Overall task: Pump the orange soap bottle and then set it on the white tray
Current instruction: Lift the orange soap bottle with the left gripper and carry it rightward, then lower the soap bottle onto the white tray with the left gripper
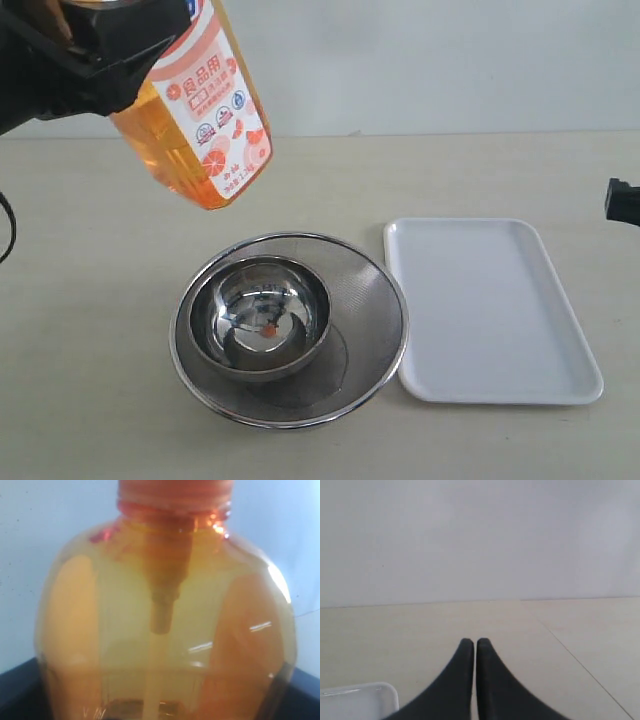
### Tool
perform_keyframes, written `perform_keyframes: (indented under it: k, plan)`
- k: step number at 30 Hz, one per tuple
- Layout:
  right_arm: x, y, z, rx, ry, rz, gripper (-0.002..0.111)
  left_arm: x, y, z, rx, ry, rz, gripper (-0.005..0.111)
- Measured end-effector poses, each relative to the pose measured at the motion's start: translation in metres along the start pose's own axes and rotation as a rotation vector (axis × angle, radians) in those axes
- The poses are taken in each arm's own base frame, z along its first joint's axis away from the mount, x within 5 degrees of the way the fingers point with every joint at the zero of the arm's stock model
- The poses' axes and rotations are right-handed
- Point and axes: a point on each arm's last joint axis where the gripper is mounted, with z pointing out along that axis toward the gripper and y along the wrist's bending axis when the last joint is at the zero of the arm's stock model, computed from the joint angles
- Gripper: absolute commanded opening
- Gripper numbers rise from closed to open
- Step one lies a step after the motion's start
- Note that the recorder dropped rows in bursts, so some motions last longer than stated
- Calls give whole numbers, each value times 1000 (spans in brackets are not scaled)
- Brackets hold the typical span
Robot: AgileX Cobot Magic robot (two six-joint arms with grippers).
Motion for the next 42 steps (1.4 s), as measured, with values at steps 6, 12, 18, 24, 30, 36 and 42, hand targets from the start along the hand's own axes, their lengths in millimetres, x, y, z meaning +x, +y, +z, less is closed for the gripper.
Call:
perform_keyframes:
  k: [6,12,18,24,30,36,42]
  plan:
    - [-16,0,6,31,-28,44,0,0,-10,5,34,0,-13,5]
    - [-48,-6,19,123,-73,106,0,5,-20,16,64,38,-14,5]
    - [-84,-3,21,129,-126,160,0,11,-45,38,163,58,-25,5]
    - [-152,-11,21,190,-207,64,0,23,-68,60,238,95,-34,5]
    - [-176,-48,34,380,-221,48,0,32,-78,75,265,115,-38,5]
    - [-182,-70,41,495,-219,58,0,40,-90,94,283,127,-49,5]
    - [-182,-73,41,510,-218,57,0,60,-116,127,330,145,-42,5]
